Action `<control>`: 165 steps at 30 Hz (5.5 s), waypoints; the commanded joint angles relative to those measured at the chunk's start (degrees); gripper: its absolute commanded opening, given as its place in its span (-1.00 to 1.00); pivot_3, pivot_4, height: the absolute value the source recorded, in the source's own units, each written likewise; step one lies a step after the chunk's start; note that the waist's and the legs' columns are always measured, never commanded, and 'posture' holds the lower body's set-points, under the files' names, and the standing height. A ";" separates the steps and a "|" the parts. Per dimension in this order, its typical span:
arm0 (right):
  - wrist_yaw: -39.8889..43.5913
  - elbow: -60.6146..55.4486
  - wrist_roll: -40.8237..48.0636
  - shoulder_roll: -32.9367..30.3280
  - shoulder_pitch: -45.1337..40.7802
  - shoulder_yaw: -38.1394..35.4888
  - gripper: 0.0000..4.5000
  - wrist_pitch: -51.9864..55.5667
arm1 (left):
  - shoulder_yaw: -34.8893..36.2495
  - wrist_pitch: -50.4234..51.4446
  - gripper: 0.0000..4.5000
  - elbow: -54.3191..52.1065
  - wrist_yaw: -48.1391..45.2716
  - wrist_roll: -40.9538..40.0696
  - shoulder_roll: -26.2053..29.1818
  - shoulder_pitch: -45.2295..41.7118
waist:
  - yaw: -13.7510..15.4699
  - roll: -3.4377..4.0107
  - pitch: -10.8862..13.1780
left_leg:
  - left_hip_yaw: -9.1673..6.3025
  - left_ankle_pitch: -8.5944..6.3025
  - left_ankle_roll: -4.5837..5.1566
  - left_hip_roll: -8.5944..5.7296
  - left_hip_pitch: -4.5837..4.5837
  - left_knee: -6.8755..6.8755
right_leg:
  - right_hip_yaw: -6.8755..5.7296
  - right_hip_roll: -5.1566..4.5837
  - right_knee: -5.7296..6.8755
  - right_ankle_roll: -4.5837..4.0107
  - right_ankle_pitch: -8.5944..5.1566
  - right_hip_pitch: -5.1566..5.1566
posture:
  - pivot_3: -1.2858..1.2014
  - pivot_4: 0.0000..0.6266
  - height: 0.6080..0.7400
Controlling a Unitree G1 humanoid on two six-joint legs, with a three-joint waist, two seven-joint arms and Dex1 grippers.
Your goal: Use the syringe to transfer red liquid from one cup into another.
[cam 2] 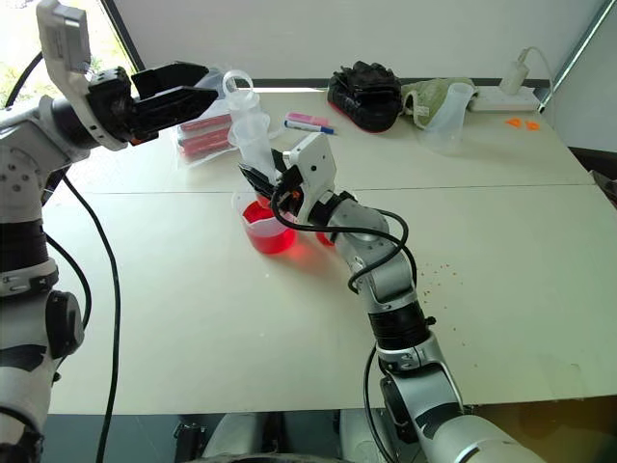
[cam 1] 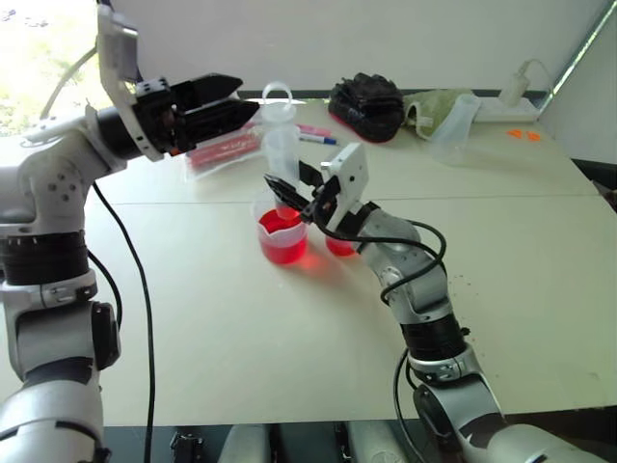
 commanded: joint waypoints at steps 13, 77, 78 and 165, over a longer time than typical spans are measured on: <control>-3.67 -13.18 7.27 -10.37 -8.69 -12.03 -0.39 9.92 | -0.60 -3.99 0.62 2.45 -0.81 0.54 -2.45 -2.26 | 0.19 0.00 0.00 | 0.00 0.00 0.00 0.00 0.00 0.00 | 0.00 -0.01 0.00 0.00 0.00 0.01 | 0.03 -0.52 0.56; -7.99 -13.14 3.81 -11.50 4.93 -8.58 -0.39 4.68 | -8.80 -21.20 -0.98 34.26 -6.65 16.12 -25.29 -23.98 | 1.52 -0.02 0.00 | 0.11 -0.01 0.02 -0.04 -0.04 0.00 | 0.10 -0.02 -0.11 0.00 0.00 0.00 | 0.03 -0.52 0.56; -8.02 -13.21 3.83 -11.49 4.94 -8.62 -0.39 4.70 | -8.94 -21.12 -0.98 33.92 -6.69 16.16 -25.33 -23.73 | 1.52 -0.02 0.00 | 0.11 -0.01 0.02 -0.04 -0.04 0.00 | 0.10 -0.02 -0.11 0.00 0.00 0.00 | 0.03 -0.52 0.56; -8.45 -14.93 5.95 -13.73 4.62 -10.10 -0.39 6.09 | -11.15 -17.22 0.24 23.91 -4.99 16.93 -28.04 -14.54 | 1.56 -0.02 0.00 | 0.11 -0.01 0.02 -0.03 -0.04 0.00 | 0.10 -0.02 -0.10 0.00 0.00 0.00 | 0.03 -0.52 0.56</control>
